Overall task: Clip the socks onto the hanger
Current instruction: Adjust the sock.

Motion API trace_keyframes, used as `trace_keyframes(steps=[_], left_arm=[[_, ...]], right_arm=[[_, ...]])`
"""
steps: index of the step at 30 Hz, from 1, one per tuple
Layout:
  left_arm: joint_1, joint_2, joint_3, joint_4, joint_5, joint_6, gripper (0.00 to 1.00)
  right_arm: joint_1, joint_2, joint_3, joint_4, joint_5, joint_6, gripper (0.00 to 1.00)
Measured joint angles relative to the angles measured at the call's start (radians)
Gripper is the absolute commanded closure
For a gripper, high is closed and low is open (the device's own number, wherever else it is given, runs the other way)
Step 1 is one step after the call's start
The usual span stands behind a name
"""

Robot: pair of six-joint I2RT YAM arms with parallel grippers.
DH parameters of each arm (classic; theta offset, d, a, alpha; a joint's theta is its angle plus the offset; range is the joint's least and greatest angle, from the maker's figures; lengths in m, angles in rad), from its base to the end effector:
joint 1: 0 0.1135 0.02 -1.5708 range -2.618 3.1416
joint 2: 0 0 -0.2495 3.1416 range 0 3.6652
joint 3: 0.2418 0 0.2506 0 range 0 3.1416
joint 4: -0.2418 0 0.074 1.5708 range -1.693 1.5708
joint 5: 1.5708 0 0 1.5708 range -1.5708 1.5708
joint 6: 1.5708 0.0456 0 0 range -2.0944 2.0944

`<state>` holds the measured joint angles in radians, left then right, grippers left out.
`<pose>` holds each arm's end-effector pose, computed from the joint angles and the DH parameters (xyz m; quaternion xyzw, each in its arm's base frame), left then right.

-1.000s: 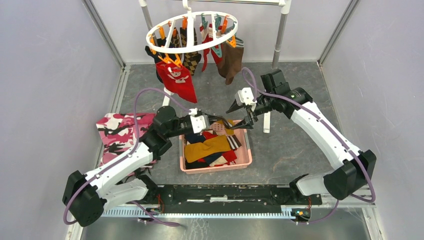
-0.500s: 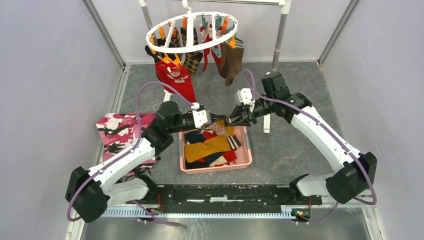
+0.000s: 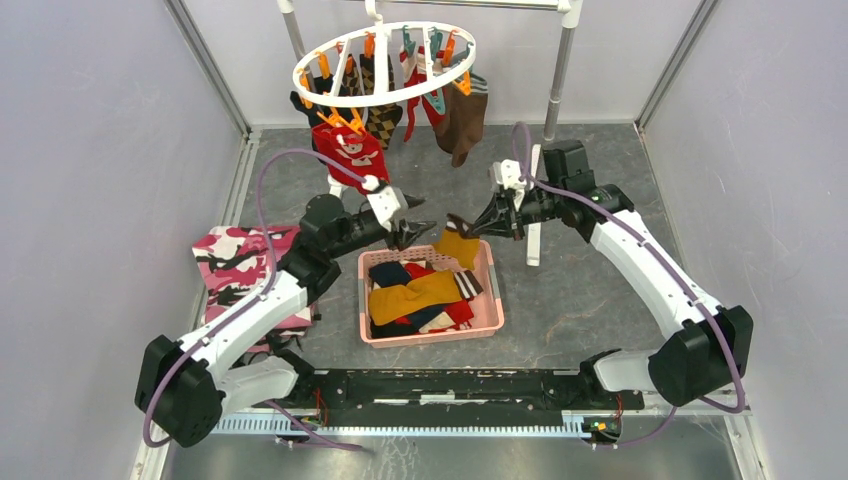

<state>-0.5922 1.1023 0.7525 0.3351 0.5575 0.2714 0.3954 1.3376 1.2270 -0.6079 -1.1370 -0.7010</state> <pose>0.2099 -0.1703 0.3074 0.4620 0.5411 -0.3012 0.6348 0.2433 0.1464 0.3277 -0.5898 0.5389 0.4315 0.4189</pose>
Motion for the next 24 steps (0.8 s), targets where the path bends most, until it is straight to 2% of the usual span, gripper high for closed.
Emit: trace_keyframes(steps=[5,11,15,19,24], left_arm=[[0.063,-0.05,-0.004,0.044,-0.026,-0.2,0.01],[0.063,-0.105,0.003,0.138,-0.041,-0.519,0.0],[0.063,-0.087,0.069,0.154,-0.082,-0.71,0.05],[0.053,-0.071,0.172,0.137,-0.172,-0.821,0.05],[0.005,-0.048,0.291,0.08,-0.346,-0.838,0.05]], right_arm=[[-0.103,-0.001,-0.009,0.097,-0.002,0.121,1.0],[-0.137,-0.004,-0.011,0.27,0.024,0.33,1.0],[-0.136,-0.004,-0.021,0.409,0.023,0.482,1.0],[-0.136,-0.004,-0.063,0.522,0.019,0.586,1.0],[-0.136,-0.004,-0.115,0.601,0.015,0.679,1.0]])
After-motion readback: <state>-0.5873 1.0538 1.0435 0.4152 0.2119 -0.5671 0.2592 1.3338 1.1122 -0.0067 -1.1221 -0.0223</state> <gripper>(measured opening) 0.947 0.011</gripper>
